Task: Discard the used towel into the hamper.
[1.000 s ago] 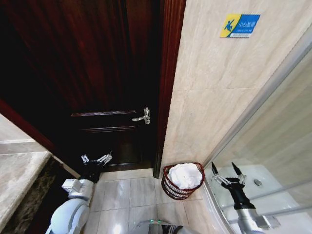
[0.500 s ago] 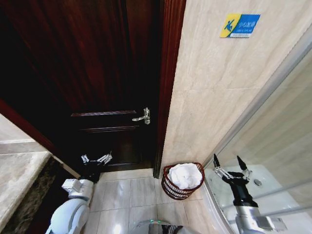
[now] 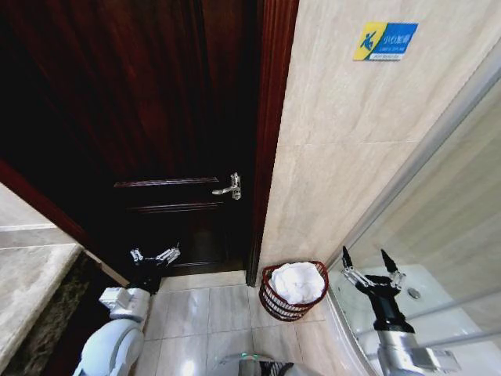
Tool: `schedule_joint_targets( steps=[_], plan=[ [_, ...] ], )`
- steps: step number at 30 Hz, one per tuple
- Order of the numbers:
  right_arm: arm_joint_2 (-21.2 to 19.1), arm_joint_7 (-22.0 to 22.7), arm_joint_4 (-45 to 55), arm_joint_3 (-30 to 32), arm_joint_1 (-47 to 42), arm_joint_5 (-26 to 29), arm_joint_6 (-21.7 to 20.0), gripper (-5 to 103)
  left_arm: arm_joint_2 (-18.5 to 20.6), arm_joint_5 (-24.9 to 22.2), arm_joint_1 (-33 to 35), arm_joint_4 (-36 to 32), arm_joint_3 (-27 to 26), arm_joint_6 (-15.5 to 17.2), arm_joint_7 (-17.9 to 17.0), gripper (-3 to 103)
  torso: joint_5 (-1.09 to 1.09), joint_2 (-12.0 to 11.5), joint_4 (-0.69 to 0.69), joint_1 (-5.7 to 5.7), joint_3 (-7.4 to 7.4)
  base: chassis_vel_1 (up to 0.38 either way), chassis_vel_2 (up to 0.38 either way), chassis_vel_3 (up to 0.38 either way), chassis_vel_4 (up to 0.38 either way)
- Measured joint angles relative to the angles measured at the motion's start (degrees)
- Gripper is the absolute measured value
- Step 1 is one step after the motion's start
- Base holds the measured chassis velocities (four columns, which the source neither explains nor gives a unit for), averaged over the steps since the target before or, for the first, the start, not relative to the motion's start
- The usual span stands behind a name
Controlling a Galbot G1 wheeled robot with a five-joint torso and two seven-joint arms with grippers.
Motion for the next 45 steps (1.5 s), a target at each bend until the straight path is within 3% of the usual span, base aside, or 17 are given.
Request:
schedule_joint_targets(
  steps=[45],
  plan=[
    [-0.1,-0.2,-0.3,0.0,0.1,0.1,0.0,100,0.0,0.0,0.0,0.0,0.0,0.0,0.0,100,0.01,0.0,0.0,0.0,0.0,0.018,0.018,0.018,0.017]
  ],
)
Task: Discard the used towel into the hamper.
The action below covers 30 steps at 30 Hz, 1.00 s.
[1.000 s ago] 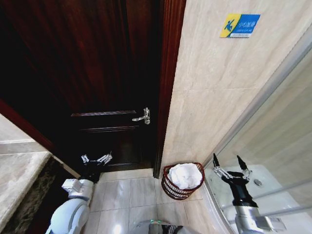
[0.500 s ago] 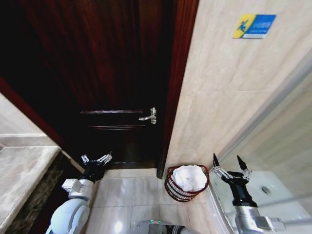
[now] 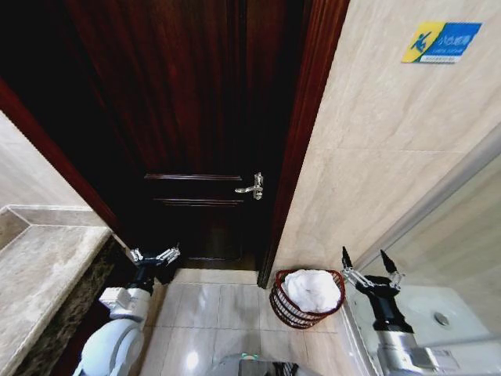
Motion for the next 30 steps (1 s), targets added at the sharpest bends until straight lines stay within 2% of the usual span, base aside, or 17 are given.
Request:
schedule_joint_targets(
  steps=[7,19,30],
  plan=[
    [0.0,0.0,0.0,0.0,0.0,0.0,0.0,100,0.0,0.0,0.0,0.0,0.0,0.0,0.0,100,0.01,0.0,0.0,-0.01,0.0,0.041,0.035,-0.05,-0.046],
    [0.0,0.0,0.0,0.0,0.0,0.0,0.0,100,0.0,0.0,0.0,0.0,0.0,0.0,0.0,100,-0.01,0.0,0.0,0.0,0.0,0.149,0.151,-0.117,-0.148],
    [0.0,0.0,0.0,0.0,0.0,0.0,0.0,100,0.0,0.0,0.0,0.0,0.0,0.0,0.0,100,0.0,0.0,-0.01,0.0,0.0,-0.011,-0.03,0.01,0.015]
  ],
)
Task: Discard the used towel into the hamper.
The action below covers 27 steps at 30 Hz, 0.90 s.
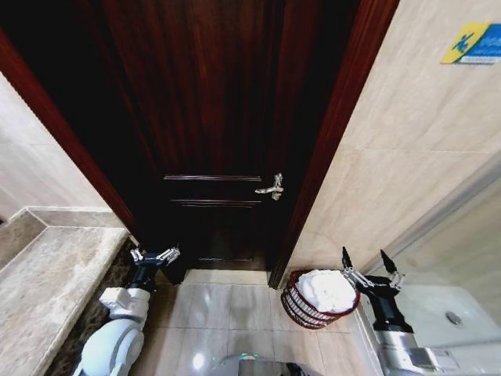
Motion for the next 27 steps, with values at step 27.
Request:
schedule_joint_targets(
  steps=[27],
  plan=[
    [0.0,0.0,0.0,0.0,0.0,0.0,0.0,100,0.0,0.0,0.0,0.0,0.0,0.0,0.0,100,-0.01,0.0,0.0,0.0,0.0,0.0,0.0,0.0,0.0]
  ],
)
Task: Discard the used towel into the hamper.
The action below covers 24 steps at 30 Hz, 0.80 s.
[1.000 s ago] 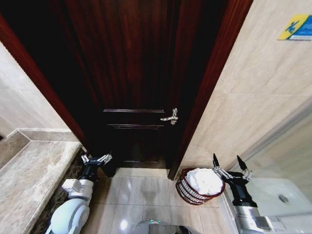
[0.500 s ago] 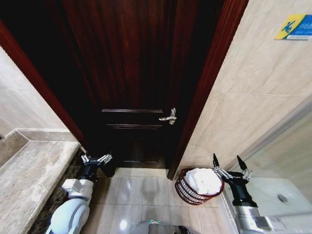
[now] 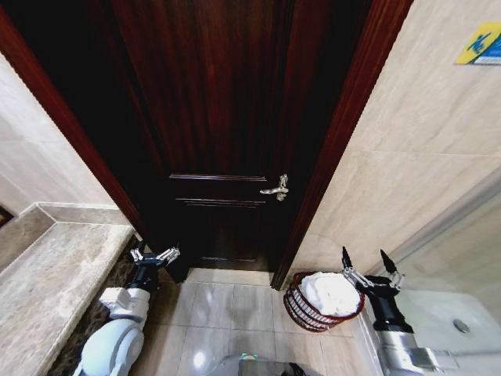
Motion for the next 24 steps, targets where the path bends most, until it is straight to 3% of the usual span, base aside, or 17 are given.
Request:
schedule_joint_targets(
  steps=[14,24],
  plan=[
    [0.0,0.0,0.0,0.0,0.0,0.0,0.0,100,0.0,0.0,0.0,0.0,0.0,0.0,0.0,100,0.0,0.0,0.0,0.02,0.01,0.005,-0.004,-0.008,0.004],
    [0.0,0.0,0.0,0.0,0.0,0.0,0.0,100,0.0,0.0,0.0,0.0,0.0,0.0,0.0,100,0.01,0.0,0.01,-0.02,-0.01,0.142,-0.134,-0.132,0.143]
  ],
)
